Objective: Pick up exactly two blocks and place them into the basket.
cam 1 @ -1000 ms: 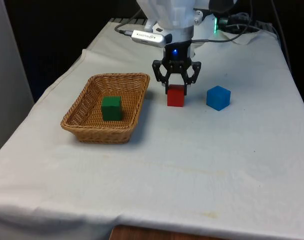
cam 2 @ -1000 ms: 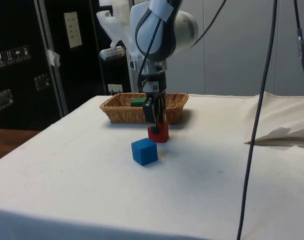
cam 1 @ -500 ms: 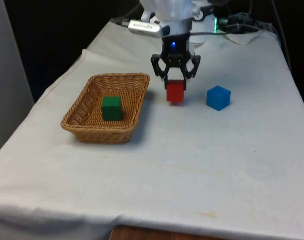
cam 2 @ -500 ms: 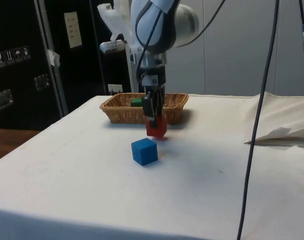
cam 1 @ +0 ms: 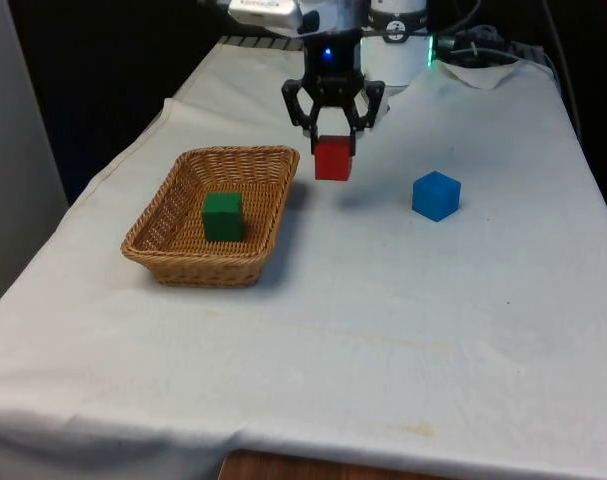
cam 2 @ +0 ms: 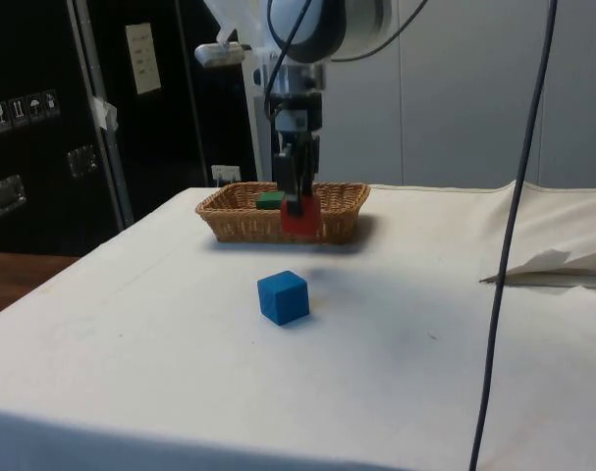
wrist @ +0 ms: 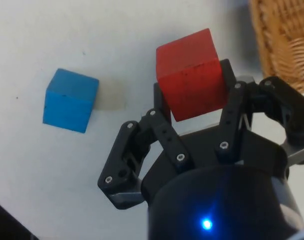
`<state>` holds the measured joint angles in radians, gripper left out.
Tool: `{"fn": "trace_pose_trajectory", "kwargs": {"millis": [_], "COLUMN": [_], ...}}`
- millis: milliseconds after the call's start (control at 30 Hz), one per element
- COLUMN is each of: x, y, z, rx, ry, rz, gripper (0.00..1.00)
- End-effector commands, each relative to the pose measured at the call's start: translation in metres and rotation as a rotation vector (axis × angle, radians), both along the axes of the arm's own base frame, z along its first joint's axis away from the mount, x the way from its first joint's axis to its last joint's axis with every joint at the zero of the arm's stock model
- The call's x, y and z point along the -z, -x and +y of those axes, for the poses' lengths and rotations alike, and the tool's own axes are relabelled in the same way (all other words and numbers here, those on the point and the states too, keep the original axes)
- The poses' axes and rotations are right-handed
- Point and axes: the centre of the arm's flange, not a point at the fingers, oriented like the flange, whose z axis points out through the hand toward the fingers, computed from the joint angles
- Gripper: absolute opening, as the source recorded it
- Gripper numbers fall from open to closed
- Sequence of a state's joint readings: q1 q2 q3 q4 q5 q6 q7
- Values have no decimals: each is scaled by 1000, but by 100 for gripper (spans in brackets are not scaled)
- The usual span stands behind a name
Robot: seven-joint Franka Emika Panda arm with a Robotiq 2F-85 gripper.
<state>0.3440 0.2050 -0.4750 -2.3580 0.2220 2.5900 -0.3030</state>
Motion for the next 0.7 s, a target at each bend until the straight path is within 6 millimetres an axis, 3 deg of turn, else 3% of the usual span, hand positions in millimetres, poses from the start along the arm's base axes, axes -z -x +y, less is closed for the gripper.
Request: {"fn": "trace_pose_trajectory", "kwargs": {"millis": [0, 33, 233, 333, 667], "x": [-4, -2, -15, -17, -29], "y": [-2, -1, -7, -8, -12], "z": [-8, -3, -29, -30, -65], "rx": [0, 0, -4, -5, -7], "ry": [13, 3, 31, 29, 55], "rz": [3, -2, -11, -22, -37], "gripper": [0, 0, 0, 0, 0]}}
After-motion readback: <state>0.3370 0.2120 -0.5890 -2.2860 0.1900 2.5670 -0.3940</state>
